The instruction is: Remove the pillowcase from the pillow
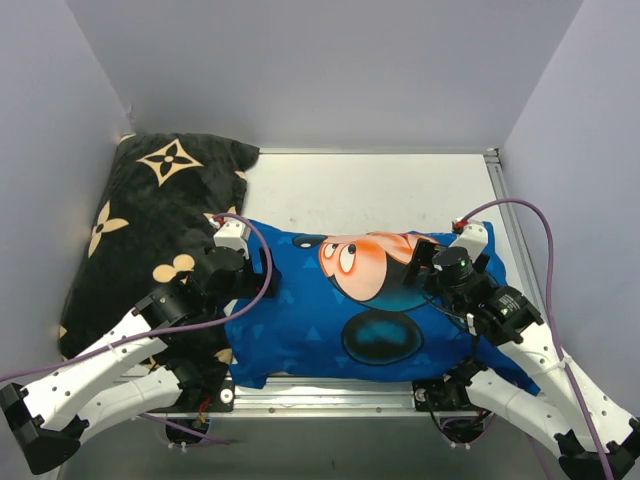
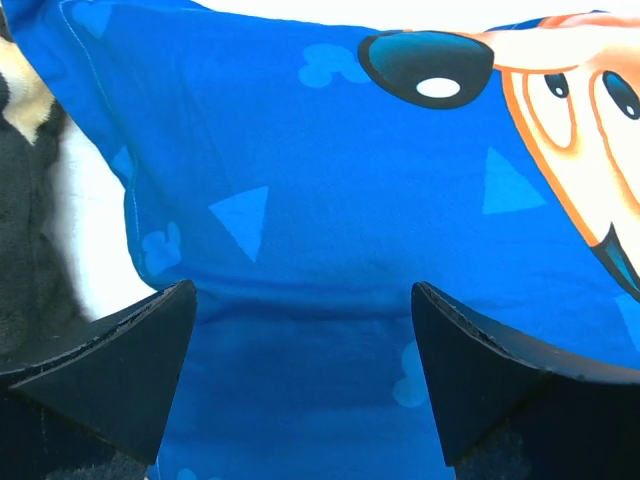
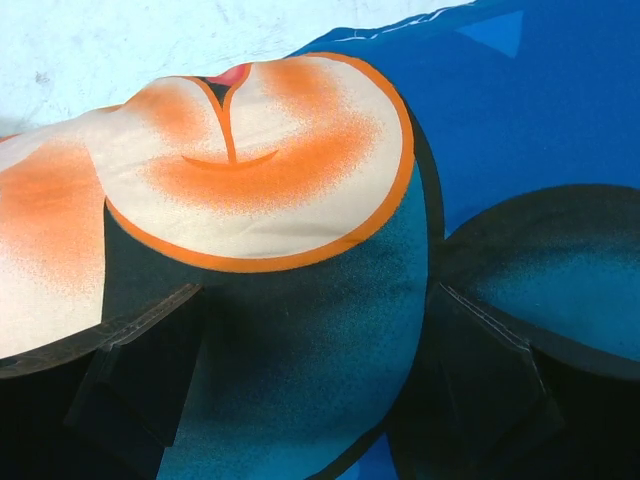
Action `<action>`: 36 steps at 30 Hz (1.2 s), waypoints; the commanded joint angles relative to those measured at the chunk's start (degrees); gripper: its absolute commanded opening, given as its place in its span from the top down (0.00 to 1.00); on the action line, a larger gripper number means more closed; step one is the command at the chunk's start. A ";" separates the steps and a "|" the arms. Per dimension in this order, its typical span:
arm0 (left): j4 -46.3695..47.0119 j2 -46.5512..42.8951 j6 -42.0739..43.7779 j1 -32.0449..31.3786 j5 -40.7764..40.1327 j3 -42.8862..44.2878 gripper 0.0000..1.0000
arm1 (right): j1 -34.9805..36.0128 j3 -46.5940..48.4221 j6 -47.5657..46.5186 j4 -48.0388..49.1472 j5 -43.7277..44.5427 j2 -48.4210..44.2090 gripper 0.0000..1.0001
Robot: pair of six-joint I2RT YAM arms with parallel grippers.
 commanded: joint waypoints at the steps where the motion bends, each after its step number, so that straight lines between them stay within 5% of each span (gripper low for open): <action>1: 1.50 -0.66 -1.05 0.22 2.05 -0.01 0.03 | -0.50 1.65 -0.79 -1.64 0.86 -0.38 0.00; 25: 1.15 1.98 -1.75 0.30 19.71 0.52 0.03 | -0.15 4.64 -6.67 -5.15 -9.24 -0.64 0.00; 32: -7.89 0.05 -4.82 0.22 9.63 -0.28 0.03 | 0.99 4.20 -8.52 -4.98 -10.48 0.67 0.00; 36: -6.51 0.22 -5.71 0.22 11.36 -2.56 0.02 | 1.69 4.28 -8.96 -4.54 -10.39 2.25 0.00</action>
